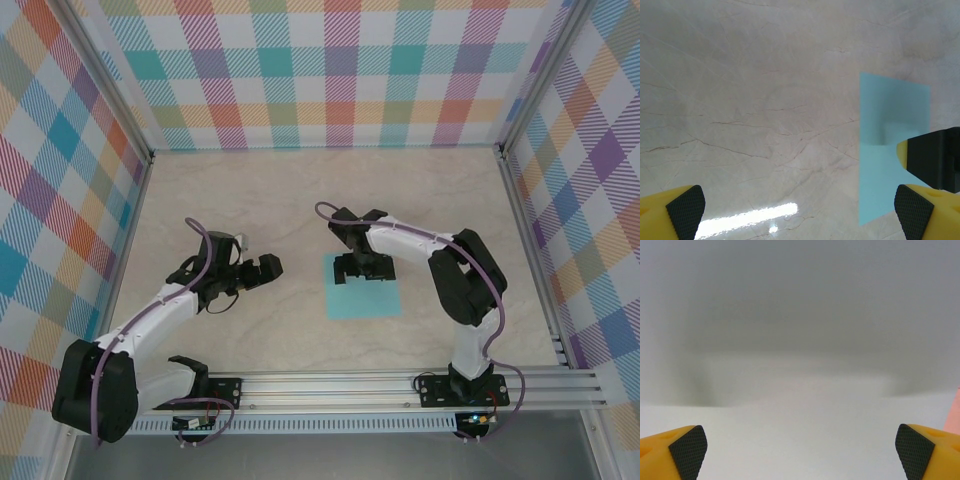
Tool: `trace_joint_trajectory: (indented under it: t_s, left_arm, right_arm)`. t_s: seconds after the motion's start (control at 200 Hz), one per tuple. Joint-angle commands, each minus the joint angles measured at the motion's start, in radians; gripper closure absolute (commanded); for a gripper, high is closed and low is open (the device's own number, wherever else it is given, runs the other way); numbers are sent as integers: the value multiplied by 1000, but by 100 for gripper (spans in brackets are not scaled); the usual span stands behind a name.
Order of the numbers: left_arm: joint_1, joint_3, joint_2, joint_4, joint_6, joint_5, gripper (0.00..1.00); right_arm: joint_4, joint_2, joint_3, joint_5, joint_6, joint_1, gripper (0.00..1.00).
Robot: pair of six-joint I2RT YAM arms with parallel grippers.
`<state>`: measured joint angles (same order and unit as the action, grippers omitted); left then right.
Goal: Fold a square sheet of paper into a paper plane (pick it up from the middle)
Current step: Move the square sheet of paper to the center of the table.
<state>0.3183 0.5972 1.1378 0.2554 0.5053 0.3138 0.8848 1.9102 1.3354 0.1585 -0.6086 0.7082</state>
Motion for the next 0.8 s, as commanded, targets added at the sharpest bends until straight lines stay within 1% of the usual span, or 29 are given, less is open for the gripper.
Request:
trace_joint_trajectory:
  t_s: [0.0, 0.165, 0.385, 0.575, 0.595, 0.795]
  left_arm:
    - [8, -2, 12, -18, -4, 27, 0]
    - [8, -7, 20, -27, -5, 33, 0]
    - [7, -11, 19, -19, -6, 42, 0]
    - [8, -11, -8, 15, -6, 67, 0]
    - [8, -11, -12, 48, -6, 72, 0]
    - [13, -19, -38, 90, -6, 118, 0]
  right_arm:
    - [-11, 25, 13, -63, -41, -3, 0]
    - [-17, 62, 27, -93, -56, -1, 0]
    - [-9, 141, -16, -61, -72, 3, 0]
    - [9, 181, -35, -26, -80, 24, 0]
    - [9, 183, -36, -24, -80, 25, 0]
    - [-13, 186, -44, -36, -66, 27, 1]
